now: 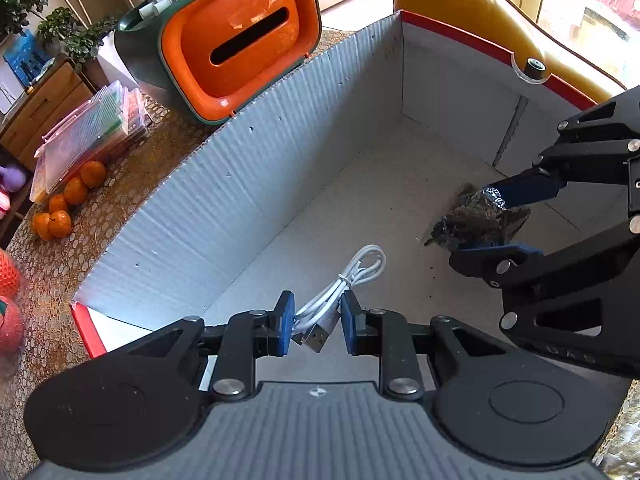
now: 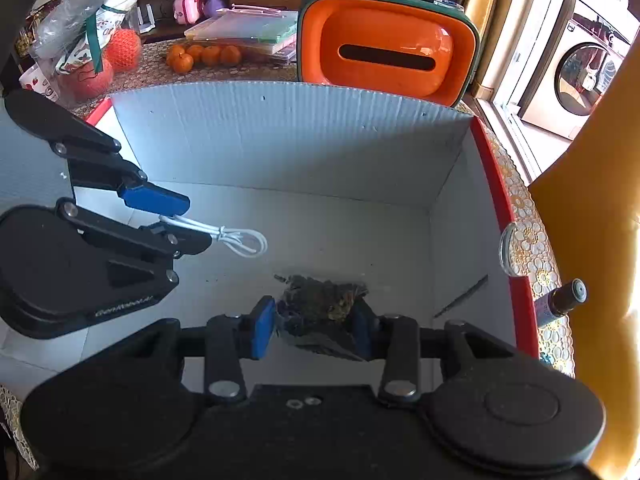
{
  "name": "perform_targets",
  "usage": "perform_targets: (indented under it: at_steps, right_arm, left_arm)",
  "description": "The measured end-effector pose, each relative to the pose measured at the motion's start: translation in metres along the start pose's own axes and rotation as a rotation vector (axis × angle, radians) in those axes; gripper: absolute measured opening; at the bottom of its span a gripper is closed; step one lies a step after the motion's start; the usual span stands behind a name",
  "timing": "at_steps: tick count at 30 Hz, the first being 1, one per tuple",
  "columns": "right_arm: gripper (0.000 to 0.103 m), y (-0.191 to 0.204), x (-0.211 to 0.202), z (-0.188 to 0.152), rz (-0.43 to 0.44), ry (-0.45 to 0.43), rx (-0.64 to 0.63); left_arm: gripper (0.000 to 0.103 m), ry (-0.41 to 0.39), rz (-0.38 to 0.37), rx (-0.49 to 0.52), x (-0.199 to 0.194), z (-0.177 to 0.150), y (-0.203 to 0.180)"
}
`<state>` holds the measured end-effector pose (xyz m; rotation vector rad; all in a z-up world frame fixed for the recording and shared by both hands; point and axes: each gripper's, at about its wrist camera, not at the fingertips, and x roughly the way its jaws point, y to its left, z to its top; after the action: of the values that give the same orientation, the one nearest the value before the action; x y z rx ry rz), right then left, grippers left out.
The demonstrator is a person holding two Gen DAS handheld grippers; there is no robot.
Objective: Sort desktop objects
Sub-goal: 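Open left tool to drop the cable into the box while right tool drops the bag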
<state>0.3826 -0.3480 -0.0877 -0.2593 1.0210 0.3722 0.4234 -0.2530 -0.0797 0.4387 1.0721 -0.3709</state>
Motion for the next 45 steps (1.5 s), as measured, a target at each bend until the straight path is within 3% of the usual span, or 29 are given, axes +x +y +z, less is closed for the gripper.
perform_targets:
  at_steps: [10, 20, 23, 31, 45]
  right_arm:
    - [0.041, 0.004, 0.011, 0.000, -0.004, 0.051, -0.038]
    - [0.050, 0.005, -0.002, -0.003, -0.002, 0.042, -0.057]
    - [0.062, 0.004, -0.013, -0.005, 0.009, 0.018, -0.052]
    - [0.064, 0.000, -0.048, -0.009, 0.057, -0.067, -0.013]
    - [0.070, 0.018, -0.099, -0.030, 0.105, -0.167, 0.027]
  left_arm:
    - [0.023, 0.084, -0.040, -0.019, 0.011, 0.001, 0.004]
    - [0.024, 0.057, -0.062, -0.026, -0.003, -0.004, 0.000]
    - [0.024, 0.026, -0.065, -0.047, -0.013, -0.006, 0.001]
    - [0.024, -0.098, -0.171, -0.145, -0.062, -0.022, 0.015]
    - [0.024, -0.247, -0.148, -0.204, -0.127, -0.075, 0.018]
